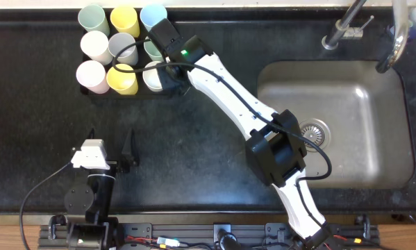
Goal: Store Cups
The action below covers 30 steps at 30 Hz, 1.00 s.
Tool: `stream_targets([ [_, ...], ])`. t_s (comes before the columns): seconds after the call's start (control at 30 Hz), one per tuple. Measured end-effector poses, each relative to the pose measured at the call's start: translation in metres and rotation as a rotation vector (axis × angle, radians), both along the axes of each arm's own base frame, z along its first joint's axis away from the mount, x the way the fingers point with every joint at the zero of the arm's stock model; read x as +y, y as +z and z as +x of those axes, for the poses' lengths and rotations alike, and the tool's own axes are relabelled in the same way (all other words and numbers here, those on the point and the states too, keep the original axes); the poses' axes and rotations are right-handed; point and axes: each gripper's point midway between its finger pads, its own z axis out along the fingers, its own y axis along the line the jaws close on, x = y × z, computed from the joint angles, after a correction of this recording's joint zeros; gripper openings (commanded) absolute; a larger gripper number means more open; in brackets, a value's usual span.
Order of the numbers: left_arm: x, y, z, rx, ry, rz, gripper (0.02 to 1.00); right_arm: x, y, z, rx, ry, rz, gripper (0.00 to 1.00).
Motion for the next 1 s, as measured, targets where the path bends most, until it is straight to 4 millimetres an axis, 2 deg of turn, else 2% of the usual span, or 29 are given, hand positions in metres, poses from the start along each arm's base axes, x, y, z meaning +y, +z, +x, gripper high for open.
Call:
stream_targets([
  [0.07,0.000,0.000,0.000,0.000,0.000,0.000,1.000,-0.001,0.008,0.002,-0.016,-0.004,0.012,0.531],
  [0.13,0.000,0.000,0.000,0.000,0.000,0.000,1.000,-0.006,0.024,0.003,-0.038,-0.009,0.029,0.568],
  [0.17,0.000,0.000,0.000,0.000,0.000,0.000,1.000,-0.010,0.036,0.005,-0.057,-0.012,0.042,0.588],
  [0.27,0.000,0.000,0.000,0.000,0.000,0.000,1.000,-0.032,0.091,0.009,-0.139,-0.025,0.089,0.641],
  [0.33,0.000,0.000,0.000,0.000,0.000,0.000,1.000,-0.057,0.134,0.010,-0.207,-0.039,0.117,0.691],
  [0.43,0.000,0.000,0.000,0.000,0.000,0.000,1.000,-0.108,0.196,0.006,-0.314,-0.073,0.136,0.759],
  [0.5,0.000,0.000,0.000,0.000,0.000,0.000,1.000,-0.142,0.228,0.003,-0.388,-0.104,0.138,0.812],
  [0.57,0.000,0.000,0.000,0.000,0.000,0.000,1.000,-0.173,0.249,-0.002,-0.448,-0.139,0.135,0.855],
  [0.63,0.000,0.000,0.000,0.000,0.000,0.000,1.000,-0.196,0.257,-0.011,-0.488,-0.164,0.124,0.899],
  [0.67,0.000,0.000,0.000,0.000,0.000,0.000,1.000,-0.205,0.257,-0.015,-0.508,-0.176,0.126,1.000],
  [0.83,0.000,0.000,0.000,0.000,0.000,0.000,1.000,-0.241,0.240,-0.042,-0.598,-0.216,0.122,0.993],
  [1.0,0.000,0.000,0.000,0.000,0.000,0.000,1.000,-0.264,0.230,-0.085,-0.752,-0.242,0.163,0.998],
])
